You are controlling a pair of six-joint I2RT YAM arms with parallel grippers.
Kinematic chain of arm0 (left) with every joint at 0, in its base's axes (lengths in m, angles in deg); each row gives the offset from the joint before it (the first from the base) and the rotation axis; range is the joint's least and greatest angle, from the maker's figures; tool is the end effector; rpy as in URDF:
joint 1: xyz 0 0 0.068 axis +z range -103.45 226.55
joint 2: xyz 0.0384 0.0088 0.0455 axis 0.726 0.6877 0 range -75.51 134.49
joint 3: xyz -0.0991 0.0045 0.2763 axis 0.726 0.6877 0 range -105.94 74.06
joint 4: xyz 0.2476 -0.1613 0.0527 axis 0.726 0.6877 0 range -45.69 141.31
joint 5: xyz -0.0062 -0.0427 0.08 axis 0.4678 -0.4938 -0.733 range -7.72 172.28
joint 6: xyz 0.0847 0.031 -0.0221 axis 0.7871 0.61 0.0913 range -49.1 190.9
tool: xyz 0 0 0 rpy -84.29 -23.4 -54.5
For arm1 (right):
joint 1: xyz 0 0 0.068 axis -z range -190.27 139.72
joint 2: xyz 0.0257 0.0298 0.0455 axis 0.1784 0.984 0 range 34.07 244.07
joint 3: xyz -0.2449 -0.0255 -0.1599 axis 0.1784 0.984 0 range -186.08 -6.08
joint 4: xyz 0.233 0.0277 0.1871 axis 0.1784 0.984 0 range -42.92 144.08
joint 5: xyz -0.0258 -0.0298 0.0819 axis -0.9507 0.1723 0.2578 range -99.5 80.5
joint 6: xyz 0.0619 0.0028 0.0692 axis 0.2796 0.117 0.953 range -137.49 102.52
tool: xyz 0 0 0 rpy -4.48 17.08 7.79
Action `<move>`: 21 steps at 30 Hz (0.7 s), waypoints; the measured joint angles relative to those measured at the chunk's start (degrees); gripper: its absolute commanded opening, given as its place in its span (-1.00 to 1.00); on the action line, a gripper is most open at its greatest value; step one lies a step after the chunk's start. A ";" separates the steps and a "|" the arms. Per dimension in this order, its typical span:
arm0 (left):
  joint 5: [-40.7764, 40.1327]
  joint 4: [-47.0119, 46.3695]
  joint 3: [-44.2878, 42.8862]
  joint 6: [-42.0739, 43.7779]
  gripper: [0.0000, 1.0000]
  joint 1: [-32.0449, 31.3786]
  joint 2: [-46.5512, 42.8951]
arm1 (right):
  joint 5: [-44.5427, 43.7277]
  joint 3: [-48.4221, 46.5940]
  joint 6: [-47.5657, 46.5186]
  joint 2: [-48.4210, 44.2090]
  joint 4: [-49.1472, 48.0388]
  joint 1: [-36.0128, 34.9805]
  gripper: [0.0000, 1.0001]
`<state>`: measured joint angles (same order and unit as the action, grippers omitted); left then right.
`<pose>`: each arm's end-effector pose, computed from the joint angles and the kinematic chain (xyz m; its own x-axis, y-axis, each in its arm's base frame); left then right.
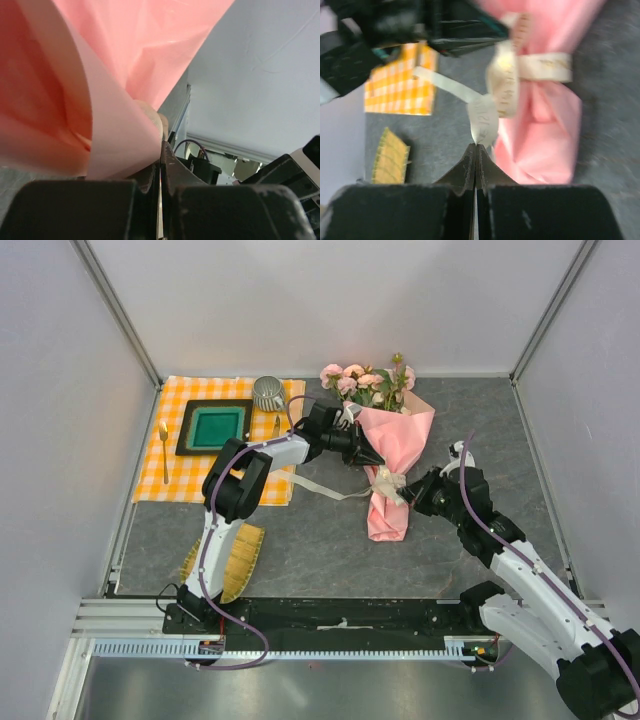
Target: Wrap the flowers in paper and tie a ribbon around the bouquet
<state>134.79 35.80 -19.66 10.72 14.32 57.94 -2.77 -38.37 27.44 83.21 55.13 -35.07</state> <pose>0.4564 -0.3661 0.1192 -0.9976 0.0048 -0.0684 0.0664 0.3160 -0.9464 0.2379 0.1207 0.2377 -0.6329 0.4803 -0.6073 -0.0932 0.7314 0.6755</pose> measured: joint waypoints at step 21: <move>-6.64 5.53 5.18 3.21 -0.97 -1.57 -5.97 | -23.91 -19.74 -13.86 29.73 37.07 7.19 0.35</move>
<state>128.15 41.33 -14.48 13.93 12.75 51.97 -26.69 -58.11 13.58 112.94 92.20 -27.88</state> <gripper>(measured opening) 0.022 0.594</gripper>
